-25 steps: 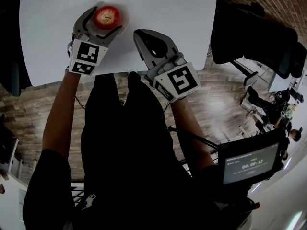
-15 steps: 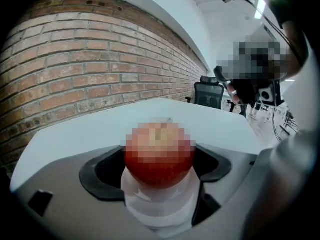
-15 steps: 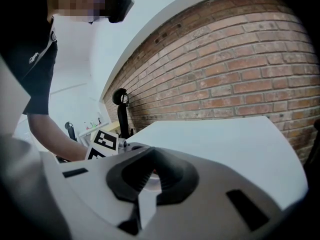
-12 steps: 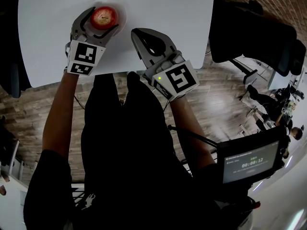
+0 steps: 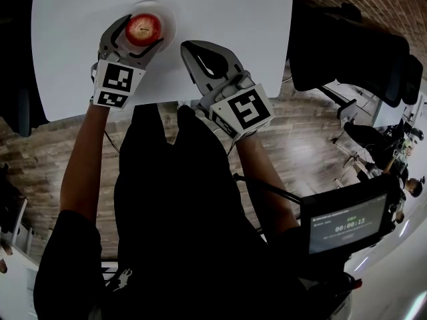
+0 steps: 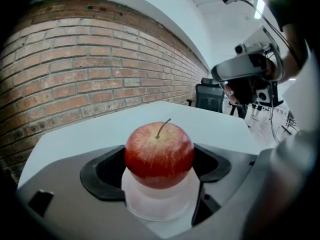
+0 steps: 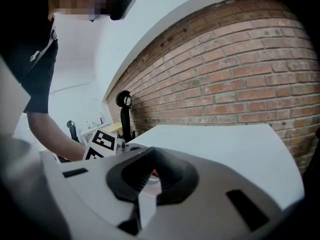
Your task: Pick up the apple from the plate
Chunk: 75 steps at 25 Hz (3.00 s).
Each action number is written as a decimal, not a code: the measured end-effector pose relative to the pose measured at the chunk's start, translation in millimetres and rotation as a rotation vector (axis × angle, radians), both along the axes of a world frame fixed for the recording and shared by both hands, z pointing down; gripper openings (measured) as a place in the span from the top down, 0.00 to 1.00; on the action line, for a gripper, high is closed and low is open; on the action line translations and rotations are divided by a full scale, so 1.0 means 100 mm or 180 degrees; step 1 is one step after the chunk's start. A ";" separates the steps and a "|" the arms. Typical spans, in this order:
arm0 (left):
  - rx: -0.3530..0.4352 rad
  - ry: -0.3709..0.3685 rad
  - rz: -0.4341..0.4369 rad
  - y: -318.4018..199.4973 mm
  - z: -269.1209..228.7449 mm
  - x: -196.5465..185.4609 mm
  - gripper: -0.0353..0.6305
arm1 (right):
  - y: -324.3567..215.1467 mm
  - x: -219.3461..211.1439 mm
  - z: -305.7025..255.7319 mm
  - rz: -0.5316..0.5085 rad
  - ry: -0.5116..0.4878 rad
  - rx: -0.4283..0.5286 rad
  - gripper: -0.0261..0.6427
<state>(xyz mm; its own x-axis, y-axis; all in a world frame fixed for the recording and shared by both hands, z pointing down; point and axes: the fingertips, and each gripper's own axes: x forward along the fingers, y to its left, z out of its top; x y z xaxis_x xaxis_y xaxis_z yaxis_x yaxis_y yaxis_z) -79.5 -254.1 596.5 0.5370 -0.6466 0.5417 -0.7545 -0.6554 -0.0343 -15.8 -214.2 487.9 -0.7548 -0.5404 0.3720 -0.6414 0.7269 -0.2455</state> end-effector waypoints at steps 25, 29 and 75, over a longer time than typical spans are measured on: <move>0.0220 0.0085 -0.0226 0.23 -0.79 -0.10 0.33 | 0.15 -0.25 -0.67 -0.0318 -0.0190 0.0396 0.96; 0.0236 0.0077 -0.0244 0.29 -0.86 -0.11 0.33 | 0.16 -0.24 -0.76 -0.0328 -0.0214 0.0442 0.96; 0.0576 0.0220 -0.0591 0.94 -1.97 0.06 0.33 | 0.59 -0.01 -1.63 -0.0535 -0.0479 0.0963 0.96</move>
